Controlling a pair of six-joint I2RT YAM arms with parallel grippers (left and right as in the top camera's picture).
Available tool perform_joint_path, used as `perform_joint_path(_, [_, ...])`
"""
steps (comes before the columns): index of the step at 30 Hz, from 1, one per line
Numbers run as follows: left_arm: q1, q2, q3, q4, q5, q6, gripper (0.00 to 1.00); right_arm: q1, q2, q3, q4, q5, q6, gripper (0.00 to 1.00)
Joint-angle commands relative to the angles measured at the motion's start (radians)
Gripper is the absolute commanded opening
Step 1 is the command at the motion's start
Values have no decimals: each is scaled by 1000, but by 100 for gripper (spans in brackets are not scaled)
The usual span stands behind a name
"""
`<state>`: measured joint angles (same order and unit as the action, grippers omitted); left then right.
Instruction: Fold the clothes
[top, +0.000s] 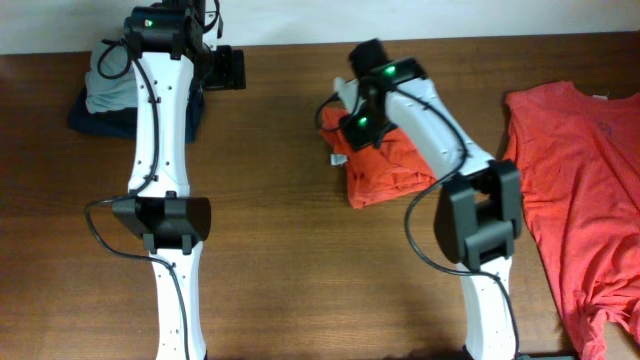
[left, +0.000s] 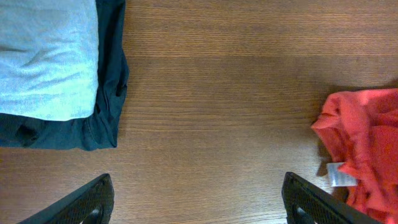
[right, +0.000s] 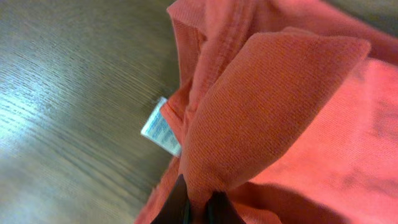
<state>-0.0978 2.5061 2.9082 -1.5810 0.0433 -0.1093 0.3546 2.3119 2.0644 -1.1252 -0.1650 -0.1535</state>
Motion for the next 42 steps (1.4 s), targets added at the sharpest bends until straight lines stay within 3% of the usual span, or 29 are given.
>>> perform_joint_path(1, [9, -1, 12, 11, -15, -1, 86, 55, 19, 13, 30, 6, 5, 8])
perform_joint_path(2, [9, -1, 6, 14, -14, -1, 86, 62, 27, 13, 35, 6, 5, 15])
perform_joint_path(4, [9, -1, -16, 25, -14, -1, 86, 71, 34, 13, 41, 5, 6, 47])
perform_joint_path(7, [9, -1, -36, 28, -14, -1, 86, 66, 13, 34, 32, -37, 5, 53])
perform_joint_path(10, [0, -1, -38, 37, -2, 21, 86, 38, -52, 98, 4, -157, 5, 69])
perform_joint_path(14, [-23, -1, -38, 62, 139, 115, 86, -38, -130, 145, -77, -149, 46, 73])
perform_joint_path(17, [-37, -1, -39, 102, 243, 114, 80, -129, -151, 145, -156, -151, 70, 64])
perform_joint_path(18, [-45, -1, -47, 135, 313, 114, 66, -175, -143, 139, -187, -169, 69, 42])
perform_joint_path(19, [-56, 2, -56, 169, 376, 114, 40, -209, -138, 118, -195, -204, 69, 6])
perform_joint_path(20, [-71, 4, -73, 200, 430, 114, 15, -233, -135, 97, -194, -235, 69, 4])
perform_joint_path(22, [-105, 13, -111, 237, 475, 114, 1, -277, -119, 39, -179, -288, 56, 4])
perform_joint_path(28, [-188, 66, -190, 268, 497, 114, 0, -336, -103, -188, -19, -568, -85, 4])
perform_joint_path(36, [-246, 100, -190, 278, 563, 114, 1, -336, -101, -428, 263, -666, -85, 4])
perform_joint_path(42, [-245, 154, -191, 248, 493, 114, 1, -336, -99, -452, 216, -720, -75, 4])
